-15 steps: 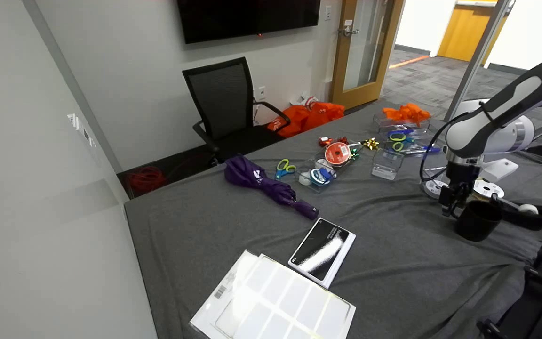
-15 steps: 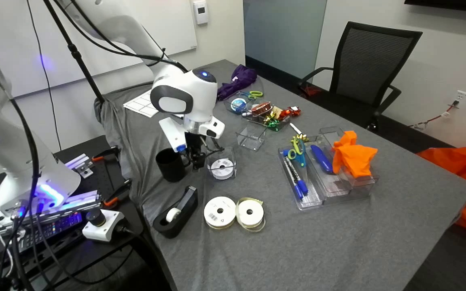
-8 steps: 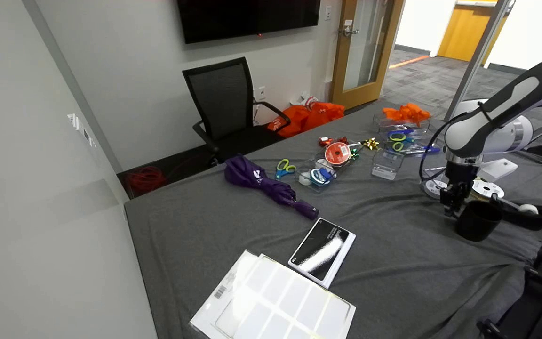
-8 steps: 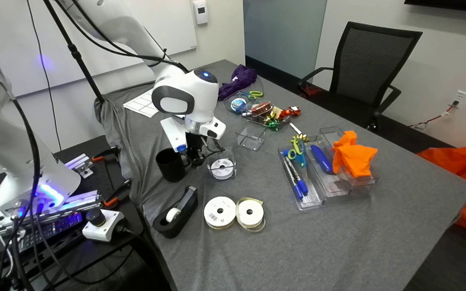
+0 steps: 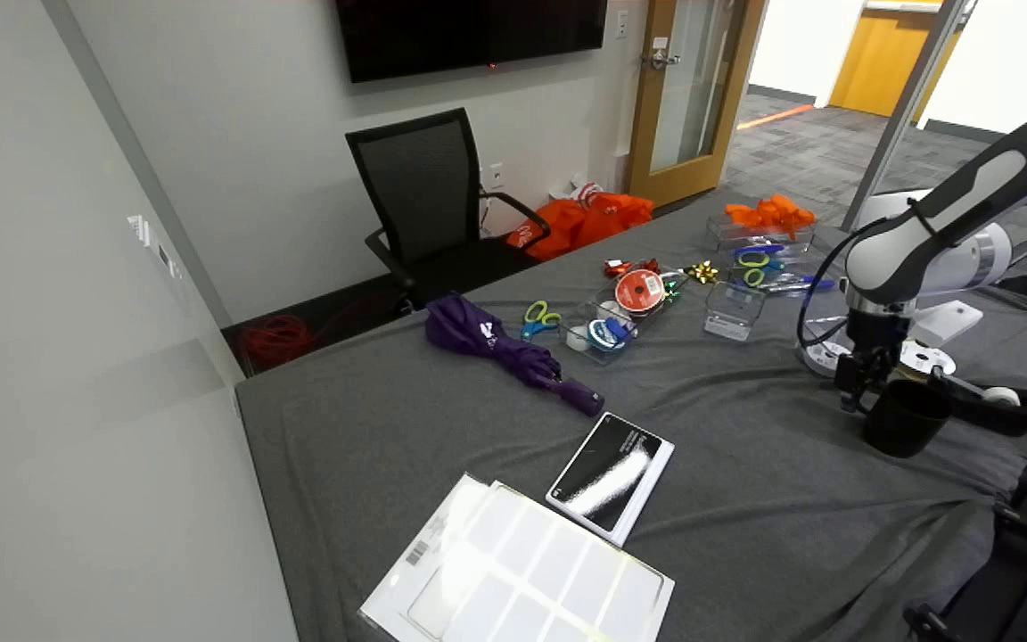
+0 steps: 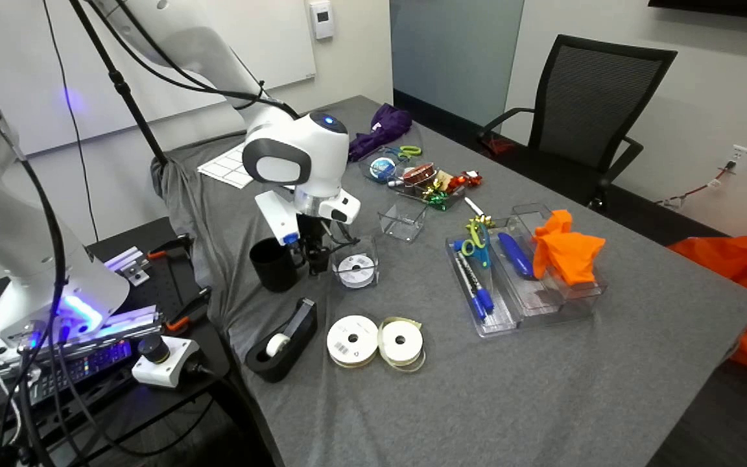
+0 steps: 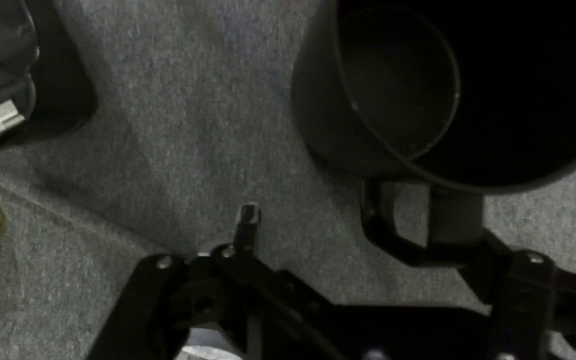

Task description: Put the black cup on the black object on the left

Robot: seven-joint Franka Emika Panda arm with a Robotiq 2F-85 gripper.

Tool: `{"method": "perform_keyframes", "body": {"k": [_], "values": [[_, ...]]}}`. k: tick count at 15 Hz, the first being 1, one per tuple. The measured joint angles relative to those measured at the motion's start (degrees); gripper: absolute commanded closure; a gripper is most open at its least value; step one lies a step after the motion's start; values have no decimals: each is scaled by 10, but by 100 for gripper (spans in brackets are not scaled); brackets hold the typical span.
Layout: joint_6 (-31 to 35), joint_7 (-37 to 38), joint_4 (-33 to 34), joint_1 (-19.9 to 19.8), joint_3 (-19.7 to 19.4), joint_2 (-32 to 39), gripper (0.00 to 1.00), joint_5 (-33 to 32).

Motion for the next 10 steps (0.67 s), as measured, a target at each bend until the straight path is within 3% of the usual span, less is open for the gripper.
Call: {"method": "perform_keyframes", "body": {"k": [2, 3, 5, 10], "values": [[1, 0, -9, 0, 0, -1, 0, -13], [1, -1, -15, 0, 0, -2, 25, -19], [2, -4, -20, 0, 0, -6, 33, -25], [2, -6, -24, -1, 6, -8, 71, -24]]}}
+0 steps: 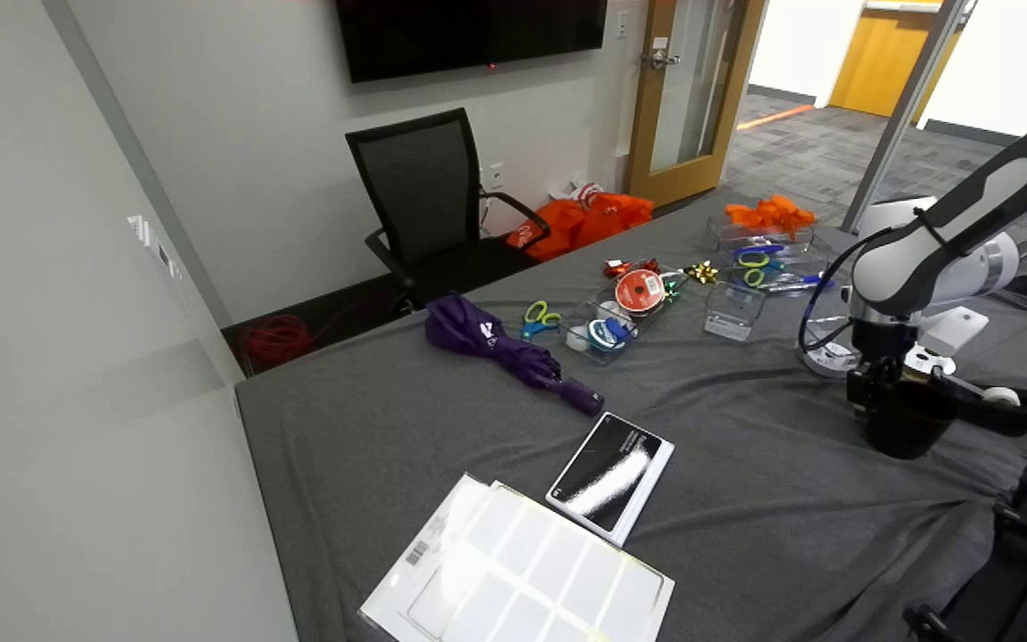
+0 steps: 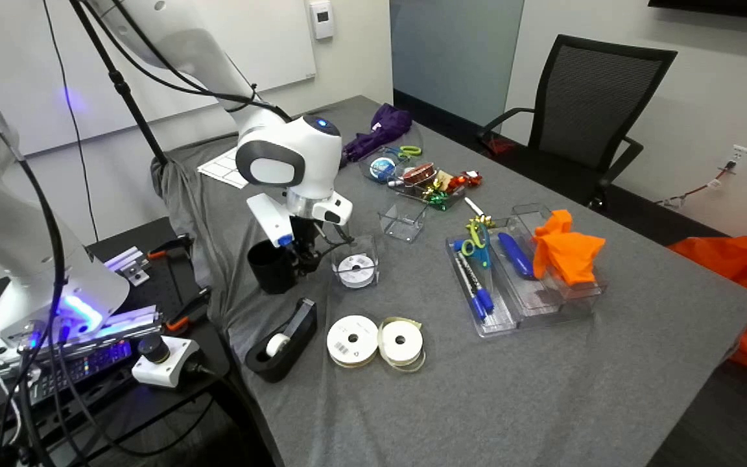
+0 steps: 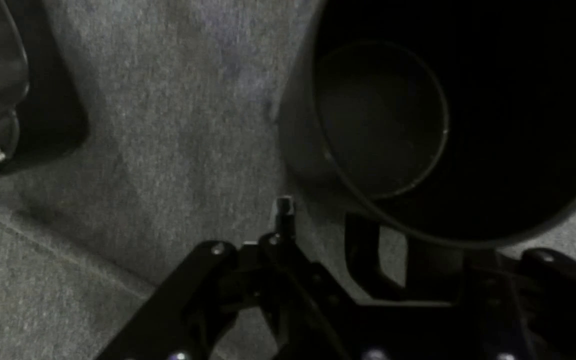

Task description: Put the black cup on the black object on the left

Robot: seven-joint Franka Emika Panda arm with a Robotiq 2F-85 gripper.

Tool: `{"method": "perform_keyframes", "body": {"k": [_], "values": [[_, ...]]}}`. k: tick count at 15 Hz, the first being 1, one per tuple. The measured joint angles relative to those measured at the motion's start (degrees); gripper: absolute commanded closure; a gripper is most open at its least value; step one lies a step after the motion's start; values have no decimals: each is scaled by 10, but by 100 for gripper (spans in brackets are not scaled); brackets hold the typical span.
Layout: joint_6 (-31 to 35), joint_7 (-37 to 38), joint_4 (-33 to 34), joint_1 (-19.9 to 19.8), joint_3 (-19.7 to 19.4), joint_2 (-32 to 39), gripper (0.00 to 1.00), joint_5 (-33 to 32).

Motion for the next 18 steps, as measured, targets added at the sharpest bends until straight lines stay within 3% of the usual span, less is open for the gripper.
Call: {"method": "perform_keyframes", "body": {"k": [4, 11, 18], "values": [[1, 0, -1, -1, 3, 0, 99, 0], [20, 1, -24, -3, 3, -21, 95, 0], [7, 69, -74, 19, 31, -132, 95, 38]]}}
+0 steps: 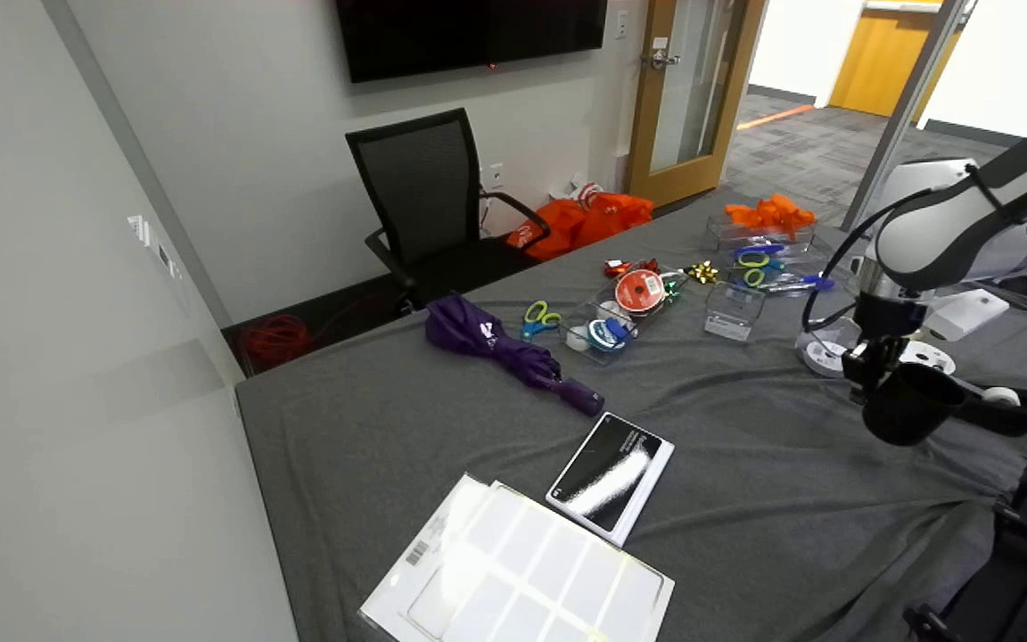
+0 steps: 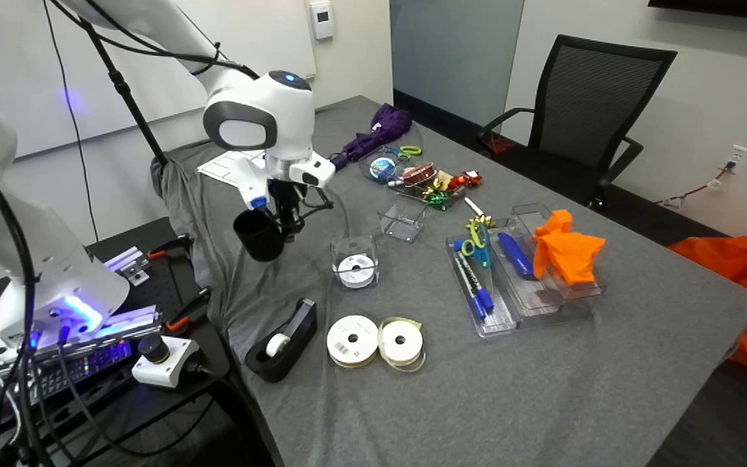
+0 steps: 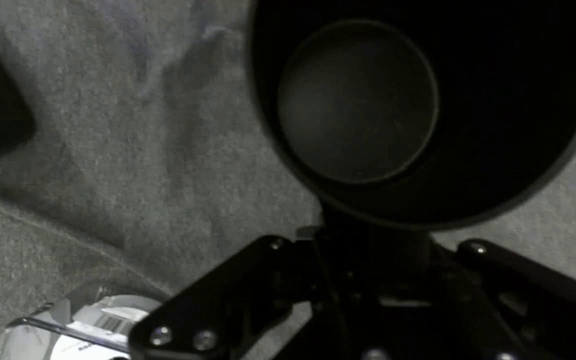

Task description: Put the black cup on the black object on the left

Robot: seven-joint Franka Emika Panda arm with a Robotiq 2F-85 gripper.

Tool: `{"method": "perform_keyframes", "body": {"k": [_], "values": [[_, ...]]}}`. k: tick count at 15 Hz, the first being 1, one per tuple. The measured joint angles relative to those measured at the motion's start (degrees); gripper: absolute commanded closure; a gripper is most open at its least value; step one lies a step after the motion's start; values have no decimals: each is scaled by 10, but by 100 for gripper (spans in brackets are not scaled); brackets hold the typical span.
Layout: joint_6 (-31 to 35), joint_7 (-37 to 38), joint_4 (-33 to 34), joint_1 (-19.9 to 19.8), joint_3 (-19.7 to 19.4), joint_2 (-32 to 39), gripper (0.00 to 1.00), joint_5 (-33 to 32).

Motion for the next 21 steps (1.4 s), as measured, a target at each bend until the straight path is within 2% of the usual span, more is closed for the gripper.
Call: {"method": "perform_keyframes", "body": {"k": [5, 8, 13, 14, 18, 19, 21], "values": [[-19, 139, 35, 49, 27, -28, 95, 80], [-28, 245, 85, 73, 31, -11, 95, 105], [-95, 414, 187, 102, 33, 36, 95, 132], [-104, 443, 202, 108, 33, 47, 82, 133], [-102, 449, 207, 114, 31, 58, 82, 132], [-102, 449, 207, 114, 30, 58, 95, 132], [-102, 449, 207, 114, 29, 58, 95, 132]]}}
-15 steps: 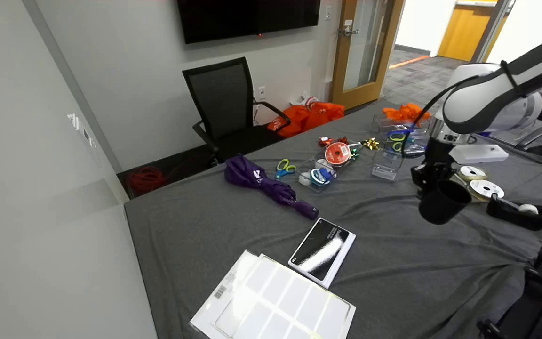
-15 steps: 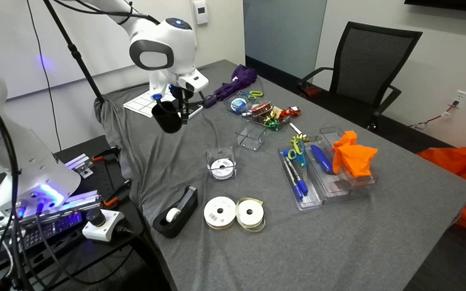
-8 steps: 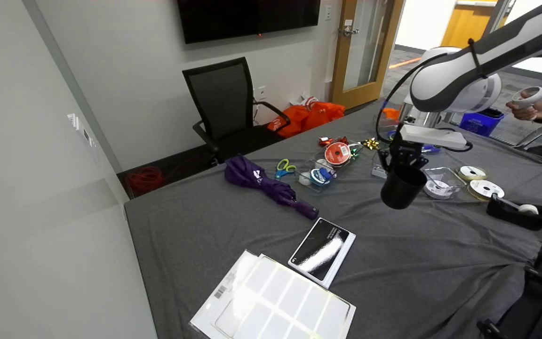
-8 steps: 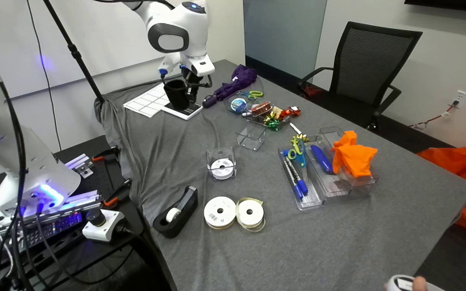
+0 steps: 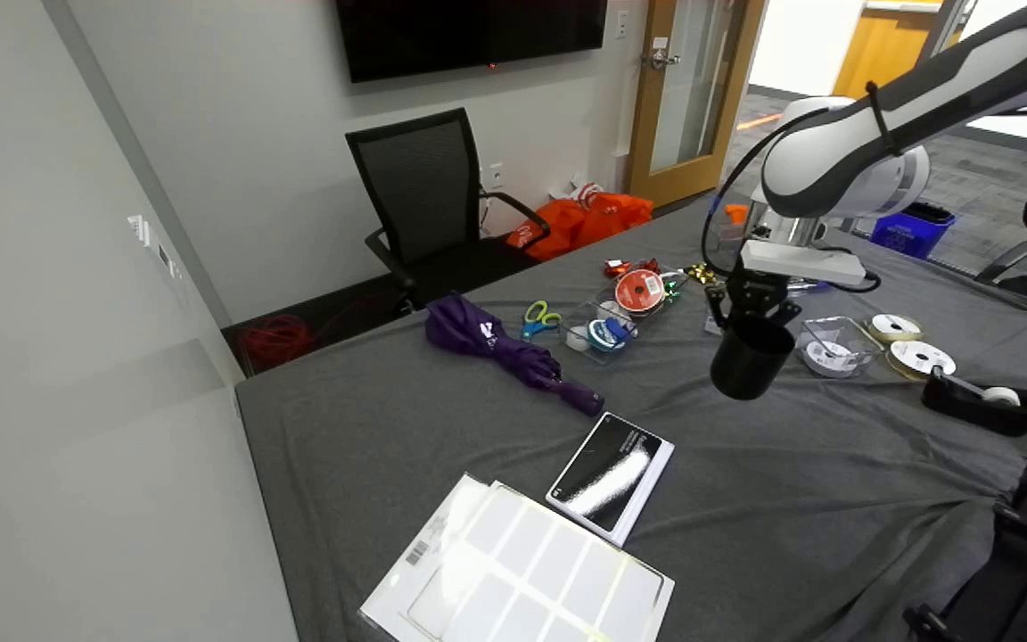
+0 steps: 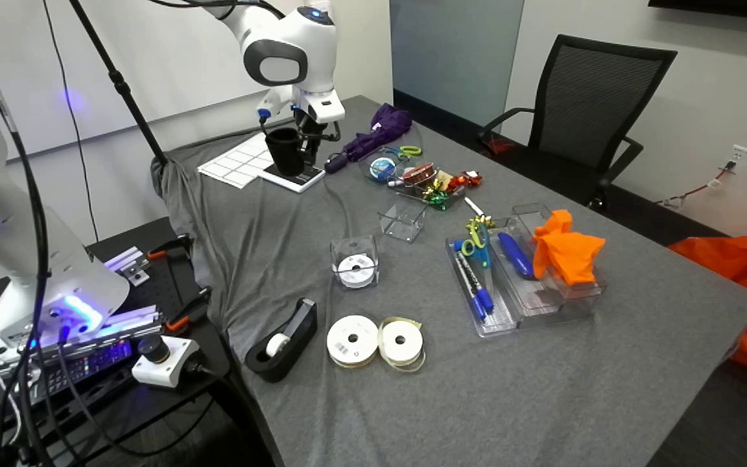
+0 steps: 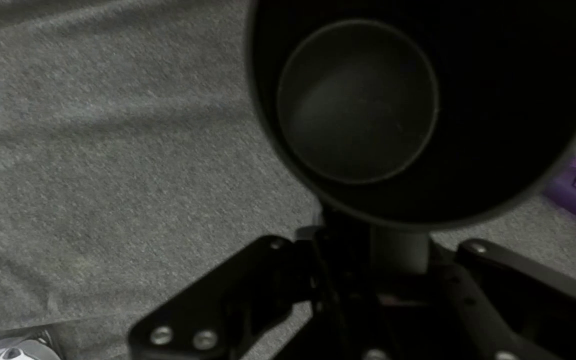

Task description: Put the black cup on the black object on the left

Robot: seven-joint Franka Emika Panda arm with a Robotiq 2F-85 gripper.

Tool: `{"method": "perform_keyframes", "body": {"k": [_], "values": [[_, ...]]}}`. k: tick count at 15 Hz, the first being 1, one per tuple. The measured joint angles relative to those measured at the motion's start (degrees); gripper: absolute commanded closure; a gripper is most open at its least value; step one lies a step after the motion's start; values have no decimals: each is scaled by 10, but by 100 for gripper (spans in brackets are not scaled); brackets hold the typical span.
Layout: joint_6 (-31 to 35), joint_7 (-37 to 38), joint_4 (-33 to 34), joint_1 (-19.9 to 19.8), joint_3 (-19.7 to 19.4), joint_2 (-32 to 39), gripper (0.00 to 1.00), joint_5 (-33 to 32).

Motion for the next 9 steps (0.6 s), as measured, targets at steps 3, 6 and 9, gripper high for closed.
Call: {"method": "perform_keyframes", "body": {"k": [3, 6, 9], "values": [[0, 40, 2, 9, 0, 8, 95, 1], [1, 137, 19, 37, 6, 29, 95, 1], [6, 237, 55, 68, 17, 75, 95, 5]]}}
